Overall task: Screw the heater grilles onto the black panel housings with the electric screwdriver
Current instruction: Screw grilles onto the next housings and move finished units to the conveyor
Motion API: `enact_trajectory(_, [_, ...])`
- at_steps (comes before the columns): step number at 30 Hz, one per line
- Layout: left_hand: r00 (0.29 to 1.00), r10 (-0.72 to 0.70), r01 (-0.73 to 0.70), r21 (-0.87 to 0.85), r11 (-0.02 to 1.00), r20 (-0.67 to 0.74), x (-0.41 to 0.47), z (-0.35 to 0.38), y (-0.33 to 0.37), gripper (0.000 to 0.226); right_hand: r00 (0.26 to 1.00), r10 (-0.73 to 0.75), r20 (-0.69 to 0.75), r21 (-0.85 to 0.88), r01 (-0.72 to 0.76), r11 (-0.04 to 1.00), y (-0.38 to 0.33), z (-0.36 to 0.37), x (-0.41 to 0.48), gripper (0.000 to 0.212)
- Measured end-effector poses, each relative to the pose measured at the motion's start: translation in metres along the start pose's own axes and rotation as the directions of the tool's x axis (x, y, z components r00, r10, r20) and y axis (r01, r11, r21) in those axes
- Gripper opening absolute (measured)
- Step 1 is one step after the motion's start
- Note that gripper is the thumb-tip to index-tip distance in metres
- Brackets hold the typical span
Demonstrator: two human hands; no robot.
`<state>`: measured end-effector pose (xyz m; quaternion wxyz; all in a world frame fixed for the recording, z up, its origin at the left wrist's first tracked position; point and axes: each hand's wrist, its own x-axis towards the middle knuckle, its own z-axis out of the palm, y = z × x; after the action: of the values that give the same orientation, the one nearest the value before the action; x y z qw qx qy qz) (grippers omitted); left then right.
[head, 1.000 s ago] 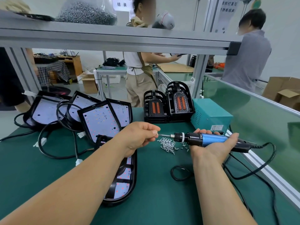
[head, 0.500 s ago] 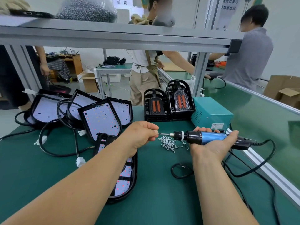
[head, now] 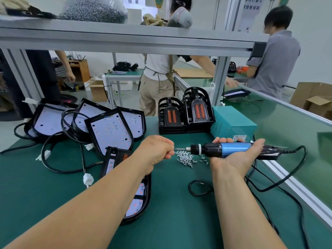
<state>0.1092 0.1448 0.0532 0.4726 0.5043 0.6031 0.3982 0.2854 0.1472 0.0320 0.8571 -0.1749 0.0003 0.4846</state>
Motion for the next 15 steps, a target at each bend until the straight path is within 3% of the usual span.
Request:
enact_trajectory(3, [1.0, 0.001, -0.002, 0.029, 1.0, 0.018, 0.0, 0.001, 0.0, 0.018, 0.991, 0.087, -0.099, 0.054, -0.082, 0.995, -0.006, 0.004, 0.006, 0.05])
enact_trajectory(11, [0.989, 0.029, -0.044, 0.096, 0.994, 0.144, 0.002, -0.002, -0.003, 0.01, 0.992, 0.096, -0.087, 0.007, -0.096, 0.995, -0.007, 0.007, 0.007, 0.05])
enact_trajectory(15, [0.987, 0.085, -0.125, 0.328, 0.936, 0.134, -0.007, -0.007, 0.005, 0.045, 0.999, 0.043, 0.003, -0.109, -0.043, 0.993, -0.003, -0.008, 0.016, 0.044])
